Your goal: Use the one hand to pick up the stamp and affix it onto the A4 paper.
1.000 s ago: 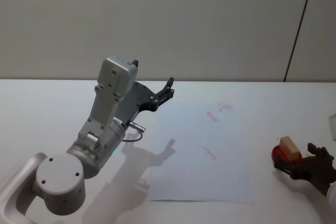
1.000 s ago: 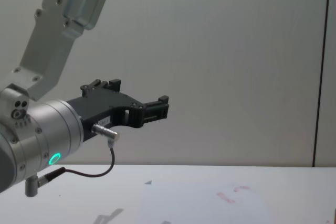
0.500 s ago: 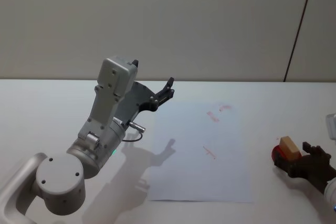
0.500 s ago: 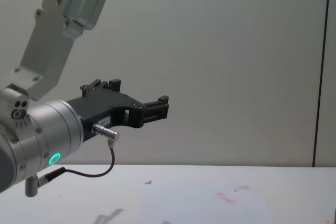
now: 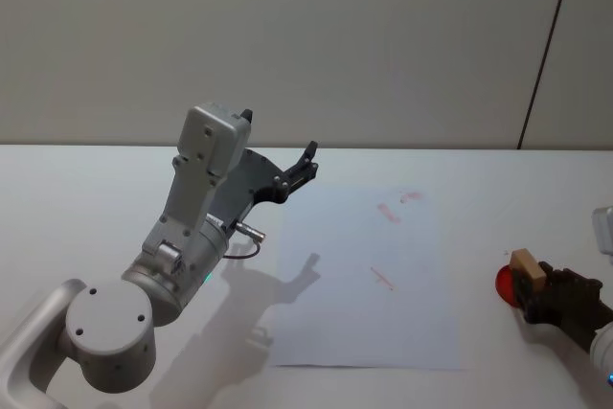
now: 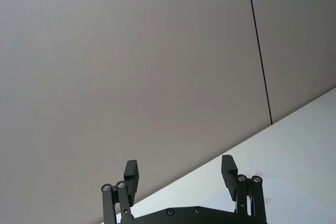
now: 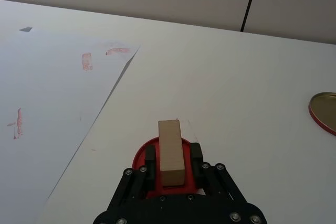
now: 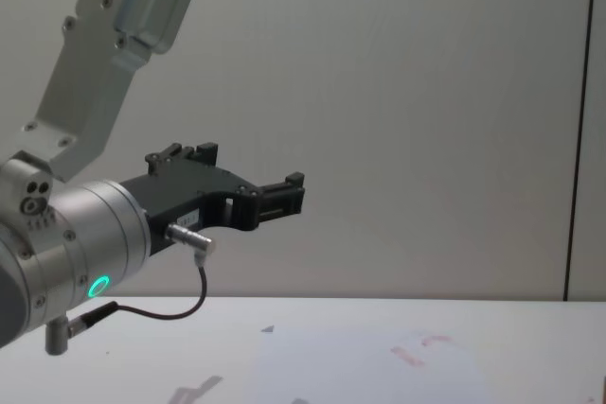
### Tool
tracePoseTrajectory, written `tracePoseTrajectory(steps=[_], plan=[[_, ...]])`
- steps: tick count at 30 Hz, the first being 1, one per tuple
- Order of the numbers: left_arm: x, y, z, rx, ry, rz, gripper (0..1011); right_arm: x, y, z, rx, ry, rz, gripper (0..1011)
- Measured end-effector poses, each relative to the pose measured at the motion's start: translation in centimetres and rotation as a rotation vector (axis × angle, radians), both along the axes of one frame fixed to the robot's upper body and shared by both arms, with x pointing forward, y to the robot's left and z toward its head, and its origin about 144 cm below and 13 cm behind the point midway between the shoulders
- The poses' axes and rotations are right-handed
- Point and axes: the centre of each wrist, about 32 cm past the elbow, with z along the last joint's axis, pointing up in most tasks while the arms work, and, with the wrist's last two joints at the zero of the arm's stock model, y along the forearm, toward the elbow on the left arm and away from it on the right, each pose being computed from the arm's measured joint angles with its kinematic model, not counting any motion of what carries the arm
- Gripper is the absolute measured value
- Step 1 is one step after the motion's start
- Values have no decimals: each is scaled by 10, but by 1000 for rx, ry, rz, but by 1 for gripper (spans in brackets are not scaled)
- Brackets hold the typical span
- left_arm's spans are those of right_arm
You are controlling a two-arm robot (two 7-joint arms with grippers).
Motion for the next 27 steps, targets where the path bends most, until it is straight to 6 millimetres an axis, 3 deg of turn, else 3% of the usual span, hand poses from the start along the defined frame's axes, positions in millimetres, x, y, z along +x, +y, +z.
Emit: tracePoseTrajectory(steps=[6, 20, 27], plan=[[0, 0, 0, 0, 0, 0, 1003, 0, 0, 0, 0, 0, 0, 223], [0, 0, 0, 0, 0, 0, 1003, 1, 0, 0, 0, -25, 6, 217], [0, 0, 0, 0, 0, 0, 1003, 4, 1, 11, 4, -93, 25, 217]])
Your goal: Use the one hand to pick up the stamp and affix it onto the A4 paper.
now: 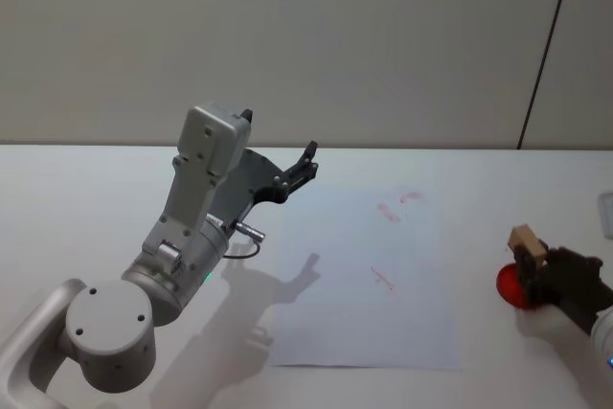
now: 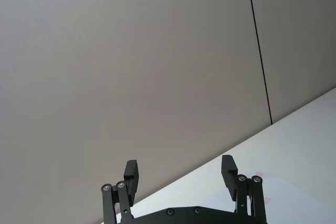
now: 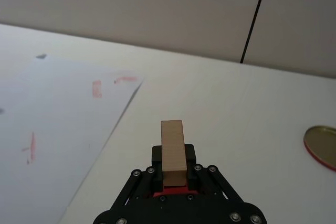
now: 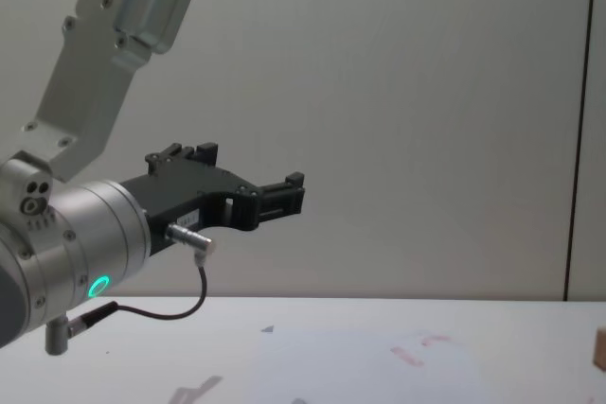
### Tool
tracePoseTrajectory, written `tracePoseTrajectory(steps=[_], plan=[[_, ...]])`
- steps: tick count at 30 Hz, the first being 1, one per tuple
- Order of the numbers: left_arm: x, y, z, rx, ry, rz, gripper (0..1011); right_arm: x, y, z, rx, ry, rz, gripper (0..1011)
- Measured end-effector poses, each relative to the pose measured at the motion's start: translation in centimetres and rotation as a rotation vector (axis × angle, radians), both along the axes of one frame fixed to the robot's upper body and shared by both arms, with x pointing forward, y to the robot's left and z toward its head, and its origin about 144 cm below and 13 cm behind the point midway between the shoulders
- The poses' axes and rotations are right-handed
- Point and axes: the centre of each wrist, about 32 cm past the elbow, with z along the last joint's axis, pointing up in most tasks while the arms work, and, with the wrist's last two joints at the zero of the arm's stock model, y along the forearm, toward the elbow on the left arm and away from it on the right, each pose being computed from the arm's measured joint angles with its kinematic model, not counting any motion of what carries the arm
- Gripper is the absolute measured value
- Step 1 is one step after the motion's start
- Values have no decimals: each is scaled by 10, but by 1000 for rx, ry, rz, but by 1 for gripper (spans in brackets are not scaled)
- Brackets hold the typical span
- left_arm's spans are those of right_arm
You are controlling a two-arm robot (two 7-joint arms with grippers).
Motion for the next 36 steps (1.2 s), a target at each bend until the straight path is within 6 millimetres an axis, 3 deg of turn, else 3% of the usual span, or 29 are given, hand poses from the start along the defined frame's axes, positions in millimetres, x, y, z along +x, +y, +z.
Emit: tracePoseTrajectory(steps=[10, 19, 28, 36], plan=[[0, 0, 0, 0, 0, 0, 1003, 8, 5, 25, 23, -96, 81, 217], [0, 0, 0, 0, 0, 0, 1003, 18, 17, 35, 46, -114, 197, 218], [0, 0, 0, 0, 0, 0, 1003, 31, 33, 28, 52, -54, 314, 217], [0, 0, 0, 0, 0, 0, 1003, 47, 50, 8, 29, 31, 403, 217]])
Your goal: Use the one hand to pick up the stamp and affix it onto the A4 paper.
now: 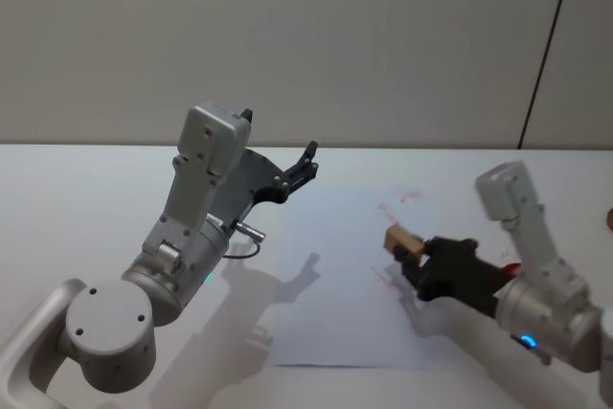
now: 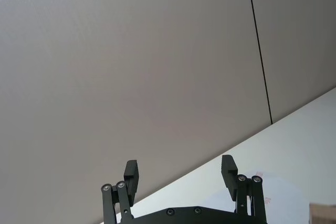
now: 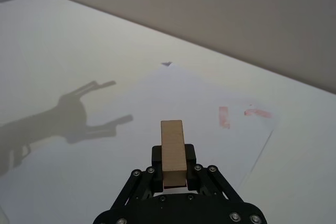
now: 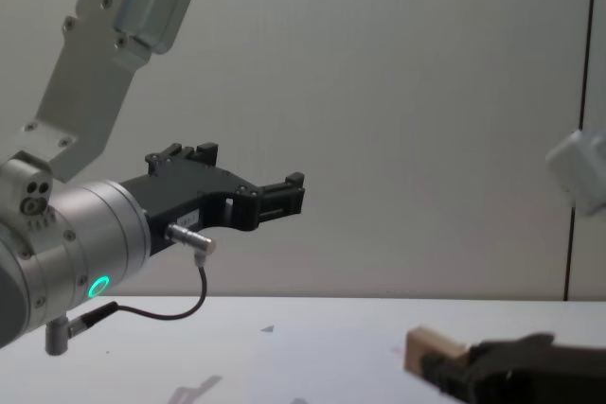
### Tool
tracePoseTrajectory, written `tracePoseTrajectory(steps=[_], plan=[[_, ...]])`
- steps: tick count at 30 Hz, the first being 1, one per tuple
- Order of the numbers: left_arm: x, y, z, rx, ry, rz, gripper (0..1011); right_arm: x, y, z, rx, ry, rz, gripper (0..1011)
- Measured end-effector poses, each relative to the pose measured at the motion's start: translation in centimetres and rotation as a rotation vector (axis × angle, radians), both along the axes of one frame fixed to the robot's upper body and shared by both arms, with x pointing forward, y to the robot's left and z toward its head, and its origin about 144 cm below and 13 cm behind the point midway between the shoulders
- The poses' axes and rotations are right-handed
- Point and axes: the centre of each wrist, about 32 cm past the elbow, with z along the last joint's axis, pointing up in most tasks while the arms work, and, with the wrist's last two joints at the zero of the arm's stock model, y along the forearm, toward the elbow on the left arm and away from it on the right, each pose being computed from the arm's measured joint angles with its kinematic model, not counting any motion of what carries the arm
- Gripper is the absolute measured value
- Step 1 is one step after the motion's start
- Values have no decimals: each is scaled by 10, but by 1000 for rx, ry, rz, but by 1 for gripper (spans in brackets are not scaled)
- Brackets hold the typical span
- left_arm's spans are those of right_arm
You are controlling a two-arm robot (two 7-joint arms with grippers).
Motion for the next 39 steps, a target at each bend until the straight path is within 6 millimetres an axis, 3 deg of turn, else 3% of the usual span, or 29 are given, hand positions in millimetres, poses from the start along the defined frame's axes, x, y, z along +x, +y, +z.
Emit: tracePoseTrajectory(steps=[13, 39], plan=[[0, 0, 0, 0, 0, 0, 1003, 9, 18, -26, -58, 65, 44, 218], [0, 0, 0, 0, 0, 0, 1003, 10, 25, -33, -121, 117, -21, 217]])
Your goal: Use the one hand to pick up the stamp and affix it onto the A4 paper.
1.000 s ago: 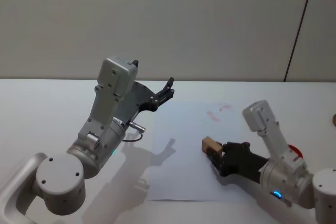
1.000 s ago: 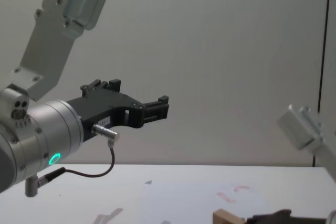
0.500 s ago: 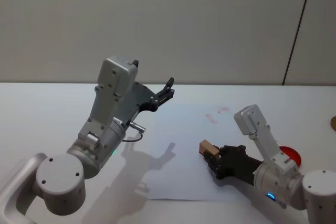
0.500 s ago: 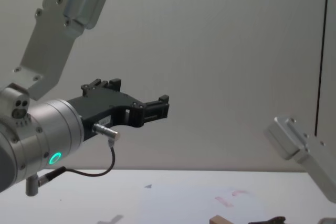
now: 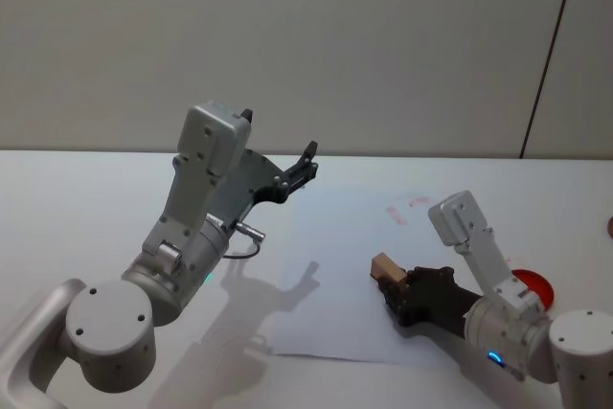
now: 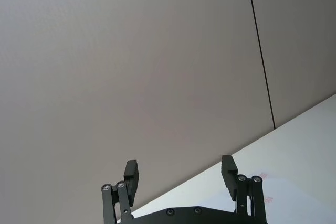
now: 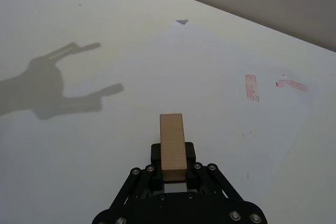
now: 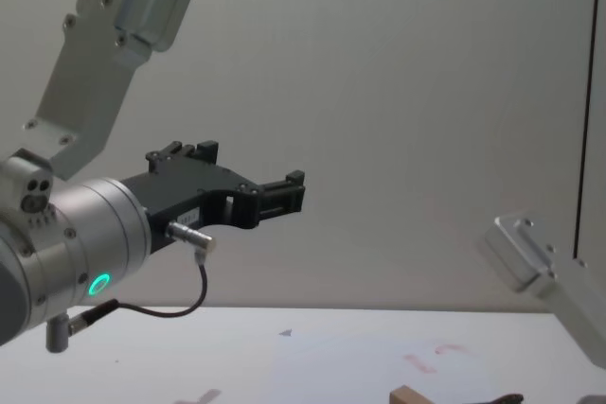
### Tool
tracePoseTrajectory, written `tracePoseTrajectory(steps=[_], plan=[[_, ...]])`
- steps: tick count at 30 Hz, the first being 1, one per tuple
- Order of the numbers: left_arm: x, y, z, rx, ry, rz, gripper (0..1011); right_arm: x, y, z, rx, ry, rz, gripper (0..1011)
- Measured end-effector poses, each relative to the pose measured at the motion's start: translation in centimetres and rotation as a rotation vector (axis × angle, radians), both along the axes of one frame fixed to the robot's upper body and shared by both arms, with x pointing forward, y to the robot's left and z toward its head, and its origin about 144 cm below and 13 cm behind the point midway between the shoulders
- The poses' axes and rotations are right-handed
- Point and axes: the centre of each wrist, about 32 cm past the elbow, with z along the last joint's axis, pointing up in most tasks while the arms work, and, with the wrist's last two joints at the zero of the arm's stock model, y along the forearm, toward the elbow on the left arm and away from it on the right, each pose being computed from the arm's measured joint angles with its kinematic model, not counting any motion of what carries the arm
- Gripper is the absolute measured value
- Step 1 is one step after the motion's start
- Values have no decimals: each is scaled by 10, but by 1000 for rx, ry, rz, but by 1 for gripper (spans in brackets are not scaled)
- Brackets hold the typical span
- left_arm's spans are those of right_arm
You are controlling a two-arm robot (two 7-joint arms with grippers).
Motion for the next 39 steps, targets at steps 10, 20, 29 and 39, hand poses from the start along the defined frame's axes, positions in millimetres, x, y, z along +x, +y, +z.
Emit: tracePoseTrajectory(steps=[10, 20, 29, 39], plan=[[0, 0, 0, 0, 0, 0, 1003, 3, 0, 10, 16, -28, -10, 218], [0, 0, 0, 0, 0, 0, 1003, 8, 6, 37, 100, -144, 20, 217], [0, 0, 0, 0, 0, 0, 1003, 13, 14, 74, 216, -272, 65, 217], [0, 0, 0, 0, 0, 0, 1003, 10, 15, 96, 278, -337, 74, 217]])
